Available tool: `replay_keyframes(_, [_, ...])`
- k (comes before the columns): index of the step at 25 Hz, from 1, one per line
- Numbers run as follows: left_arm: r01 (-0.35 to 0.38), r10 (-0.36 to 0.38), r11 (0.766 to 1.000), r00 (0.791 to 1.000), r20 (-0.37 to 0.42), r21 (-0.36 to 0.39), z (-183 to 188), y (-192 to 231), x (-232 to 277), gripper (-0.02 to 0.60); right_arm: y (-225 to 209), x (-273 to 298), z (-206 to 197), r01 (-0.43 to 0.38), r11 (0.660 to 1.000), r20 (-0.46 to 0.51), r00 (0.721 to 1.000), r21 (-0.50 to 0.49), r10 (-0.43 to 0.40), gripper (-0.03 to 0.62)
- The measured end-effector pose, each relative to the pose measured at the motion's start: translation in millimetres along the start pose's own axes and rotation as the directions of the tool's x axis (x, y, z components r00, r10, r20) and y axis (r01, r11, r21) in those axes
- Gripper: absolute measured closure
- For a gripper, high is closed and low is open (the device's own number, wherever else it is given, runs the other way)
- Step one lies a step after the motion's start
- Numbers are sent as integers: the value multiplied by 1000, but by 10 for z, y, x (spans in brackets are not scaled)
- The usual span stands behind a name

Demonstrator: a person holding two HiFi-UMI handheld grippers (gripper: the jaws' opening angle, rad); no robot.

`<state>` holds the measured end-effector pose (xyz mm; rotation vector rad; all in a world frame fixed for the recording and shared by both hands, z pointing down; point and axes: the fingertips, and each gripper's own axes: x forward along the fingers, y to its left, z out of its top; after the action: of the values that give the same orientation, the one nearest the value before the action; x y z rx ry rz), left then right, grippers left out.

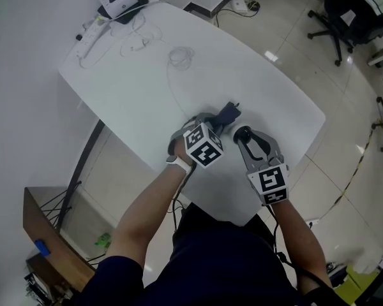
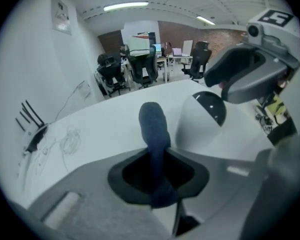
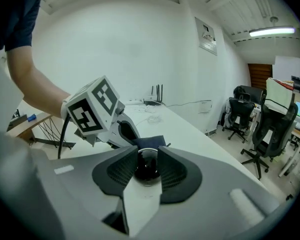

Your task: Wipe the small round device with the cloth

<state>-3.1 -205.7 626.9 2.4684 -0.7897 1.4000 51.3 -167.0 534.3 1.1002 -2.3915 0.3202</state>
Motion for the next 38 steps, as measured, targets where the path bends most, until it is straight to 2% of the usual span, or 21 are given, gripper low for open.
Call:
replay_keyframes(3, [74, -80, 992, 995, -54, -104, -90, -67, 129, 512, 21, 27, -51, -3, 1000, -18, 1000, -17, 2, 468])
replay_keyframes(6, [150, -159, 980, 985, -64, -134, -59, -157, 152, 512, 28, 43, -78, 4, 1000, -33, 999, -18, -4, 467])
replay_keyframes(9, [236, -240, 962, 971, -14, -137, 48, -270, 50, 512, -4, 53, -131, 4, 1000, -44, 999, 9, -3, 467])
replay_keyframes(12, [276, -264, 942, 961, 83, -191, 172, -350, -171, 512, -5, 56, -183, -3, 1000, -57, 998, 2, 4, 467])
replay_keyframes(15, [274, -239, 928, 957, 164, -251, 309, -385, -523, 512, -3, 53, -193, -11, 1000, -65, 998, -12, 10, 467])
replay_keyframes(17, [257, -210, 941, 953, 218, -221, 441, -420, -706, 512, -20, 50, -199, -12, 1000, -62, 998, 4, 13, 467])
replay_keyframes(21, [206, -168, 974, 936, 311, -95, 665, -576, -951, 512, -34, 56, -206, -19, 1000, -64, 998, 24, 20, 468])
replay_keyframes(23, [166, -117, 980, 930, 348, -114, 678, -574, -1052, 512, -51, 23, -174, -11, 1000, -57, 998, 21, 12, 468])
replay_keyframes(24, [144, -82, 978, 929, 360, -150, 645, -529, -1091, 512, -67, -9, -143, -1, 1000, -45, 999, 25, 3, 468])
replay_keyframes(26, [116, -14, 957, 934, 357, -265, 481, -383, -1118, 512, -103, -80, -76, 16, 999, -19, 1000, 49, -15, 471])
replay_keyframes(29, [108, 35, 883, 955, 294, -456, 131, -191, -1031, 512, -142, -171, -72, 24, 994, -3, 1000, 102, -24, 473])
replay_keyframes(31, [95, 43, 846, 968, 246, -525, -66, -113, -922, 512, -150, -212, -105, 24, 991, -1, 1000, 132, -24, 473])
replay_keyframes(34, [94, 17, 827, 981, 192, -554, -226, -92, -706, 512, -135, -229, -145, 19, 987, -3, 1000, 159, -19, 473])
replay_keyframes(38, [130, -55, 830, 987, 154, -542, -225, -202, -393, 512, -108, -179, -158, 8, 990, -10, 1000, 143, -6, 473])
